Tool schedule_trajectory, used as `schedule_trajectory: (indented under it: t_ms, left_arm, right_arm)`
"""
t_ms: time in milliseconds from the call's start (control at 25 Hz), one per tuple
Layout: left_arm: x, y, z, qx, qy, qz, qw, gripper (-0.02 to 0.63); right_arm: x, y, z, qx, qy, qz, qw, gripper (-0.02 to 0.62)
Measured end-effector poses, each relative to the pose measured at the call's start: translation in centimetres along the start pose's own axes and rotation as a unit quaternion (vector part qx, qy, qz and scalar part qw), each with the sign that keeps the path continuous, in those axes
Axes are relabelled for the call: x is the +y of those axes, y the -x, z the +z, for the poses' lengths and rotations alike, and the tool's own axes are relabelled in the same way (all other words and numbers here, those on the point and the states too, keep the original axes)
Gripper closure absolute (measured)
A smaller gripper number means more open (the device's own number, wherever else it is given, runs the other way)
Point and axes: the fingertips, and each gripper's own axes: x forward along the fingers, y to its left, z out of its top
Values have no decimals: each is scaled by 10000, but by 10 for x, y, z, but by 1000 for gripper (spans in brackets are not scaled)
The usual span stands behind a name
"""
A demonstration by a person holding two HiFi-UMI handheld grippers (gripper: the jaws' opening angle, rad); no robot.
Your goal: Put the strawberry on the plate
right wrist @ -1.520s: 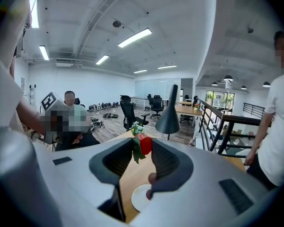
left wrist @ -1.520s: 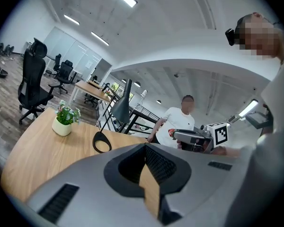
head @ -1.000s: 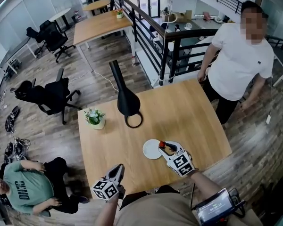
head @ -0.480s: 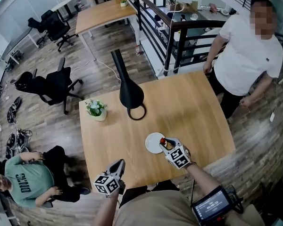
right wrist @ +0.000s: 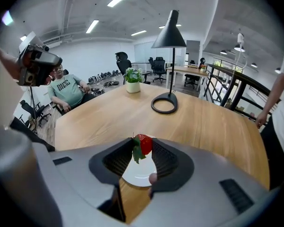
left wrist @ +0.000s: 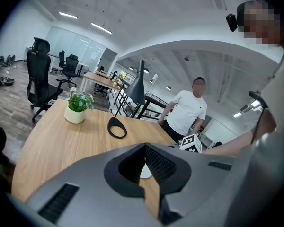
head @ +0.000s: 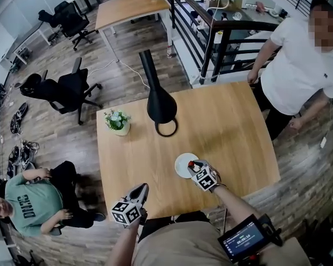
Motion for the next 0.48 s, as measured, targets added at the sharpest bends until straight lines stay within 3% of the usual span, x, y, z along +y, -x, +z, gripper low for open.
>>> schedule_trajectory:
  t_ms: [480]
  left_arm:
    - [11, 21, -8, -22, 140, 286, 9995, 603]
  right_arm:
    - [-1, -61, -41, 840, 259, 87, 9961, 474]
